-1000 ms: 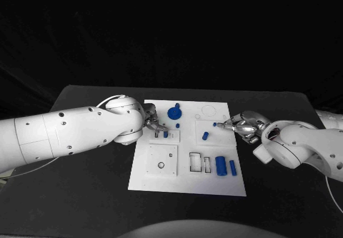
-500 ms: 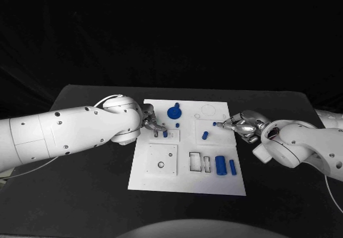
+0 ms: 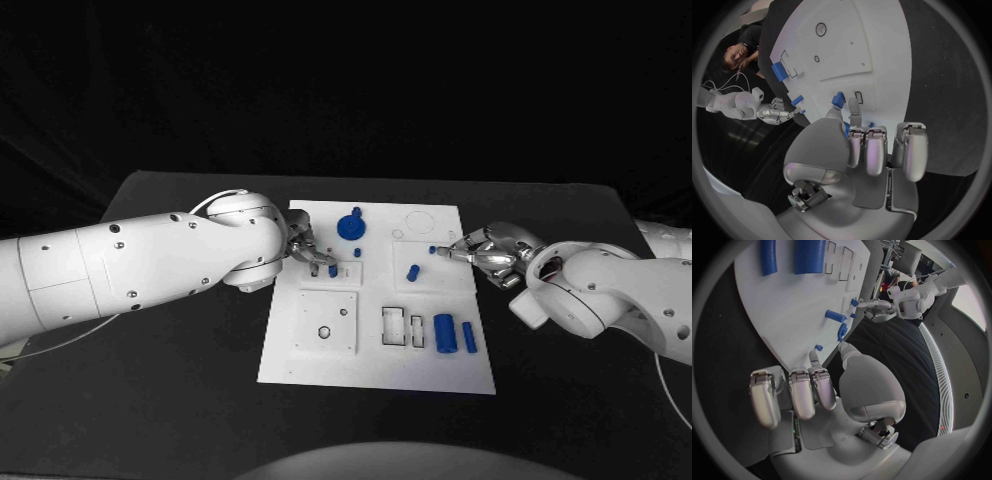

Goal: Assemble the parts on the task board

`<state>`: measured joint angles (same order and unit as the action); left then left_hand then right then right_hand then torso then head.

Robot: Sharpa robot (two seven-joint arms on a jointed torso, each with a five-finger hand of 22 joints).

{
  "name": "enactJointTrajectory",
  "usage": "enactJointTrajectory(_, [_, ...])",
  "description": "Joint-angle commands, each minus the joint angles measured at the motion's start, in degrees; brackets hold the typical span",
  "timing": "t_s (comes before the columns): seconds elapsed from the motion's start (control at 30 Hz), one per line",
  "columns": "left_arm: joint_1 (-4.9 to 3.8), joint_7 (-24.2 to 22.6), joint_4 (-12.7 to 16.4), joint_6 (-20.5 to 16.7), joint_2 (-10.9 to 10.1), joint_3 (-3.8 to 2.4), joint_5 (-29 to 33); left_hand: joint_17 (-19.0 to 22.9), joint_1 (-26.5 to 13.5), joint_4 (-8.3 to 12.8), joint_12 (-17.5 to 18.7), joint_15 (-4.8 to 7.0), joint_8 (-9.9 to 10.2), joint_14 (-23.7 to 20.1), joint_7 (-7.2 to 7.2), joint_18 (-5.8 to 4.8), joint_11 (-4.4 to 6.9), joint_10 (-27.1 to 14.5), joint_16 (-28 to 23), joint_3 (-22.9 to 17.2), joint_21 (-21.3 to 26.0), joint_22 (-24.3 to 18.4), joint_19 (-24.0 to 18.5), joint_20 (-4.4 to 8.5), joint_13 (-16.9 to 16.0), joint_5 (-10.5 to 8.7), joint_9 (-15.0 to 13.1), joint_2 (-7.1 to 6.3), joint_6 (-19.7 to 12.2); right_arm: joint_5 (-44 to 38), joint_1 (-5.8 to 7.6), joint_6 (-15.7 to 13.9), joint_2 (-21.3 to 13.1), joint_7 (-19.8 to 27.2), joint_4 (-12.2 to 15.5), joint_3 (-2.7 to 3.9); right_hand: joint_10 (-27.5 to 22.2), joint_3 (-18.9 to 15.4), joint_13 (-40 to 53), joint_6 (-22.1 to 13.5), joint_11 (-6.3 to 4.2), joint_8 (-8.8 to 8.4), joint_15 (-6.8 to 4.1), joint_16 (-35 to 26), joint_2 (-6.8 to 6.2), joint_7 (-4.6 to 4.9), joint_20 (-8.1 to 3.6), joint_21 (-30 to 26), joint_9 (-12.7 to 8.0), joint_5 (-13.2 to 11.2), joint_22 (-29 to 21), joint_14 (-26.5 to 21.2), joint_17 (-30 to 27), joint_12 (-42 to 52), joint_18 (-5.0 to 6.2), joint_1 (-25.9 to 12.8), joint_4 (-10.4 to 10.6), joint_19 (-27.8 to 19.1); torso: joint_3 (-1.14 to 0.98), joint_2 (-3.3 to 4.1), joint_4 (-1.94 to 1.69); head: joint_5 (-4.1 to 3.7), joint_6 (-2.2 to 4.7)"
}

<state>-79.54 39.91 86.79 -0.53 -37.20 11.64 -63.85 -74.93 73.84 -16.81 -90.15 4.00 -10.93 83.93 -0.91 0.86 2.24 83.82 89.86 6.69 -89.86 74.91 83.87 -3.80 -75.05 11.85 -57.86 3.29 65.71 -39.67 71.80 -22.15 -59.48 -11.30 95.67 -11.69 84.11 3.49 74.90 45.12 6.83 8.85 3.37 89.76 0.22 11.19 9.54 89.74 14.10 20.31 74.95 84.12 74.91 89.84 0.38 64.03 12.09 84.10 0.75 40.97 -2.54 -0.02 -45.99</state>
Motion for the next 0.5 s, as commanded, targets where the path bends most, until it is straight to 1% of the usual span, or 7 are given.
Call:
enactJointTrajectory(0.03, [0.23,-0.6,0.2,2.3,0.0,0.2,0.8,-15.1,-0.6,0.0,0.2,0.26,0.2,6.1,0.19,-0.86,0.16,6.2,0.1,0.3,-0.1,15.1,6.1,0.38,-14.9,-0.21,0.1,0.05,0.3,-0.5,-0.05,0.2,0.1,0.3,0.0,-0.01,5.9,-0.3,15.1,-0.2,0.44,0.29,0.41,0.2,0.56,0.2,0.44,0.3,-0.1,-0.3,15.1,5.9,15.1,0.2,-0.38,0.1,-0.1,5.9,0.0,-0.03,0.0,-0.01,0.04])
enactJointTrajectory(0.5, [0.23,-1.2,0.2,3.2,-0.2,0.2,1.6,-15.1,-0.7,0.0,0.2,0.26,0.3,6.1,0.17,-0.86,0.15,6.2,0.1,0.4,-0.1,15.1,6.1,0.38,-14.9,-0.24,0.1,-0.03,0.3,-0.5,-0.07,0.1,0.1,0.4,-0.1,-0.01,5.9,-0.4,15.1,-0.3,0.48,0.34,0.45,0.2,0.67,0.24,0.48,0.3,-0.1,-0.3,15.1,5.9,15.1,0.2,-0.38,0.2,-0.1,5.9,-0.01,-0.01,-0.02,-0.04,0.18])
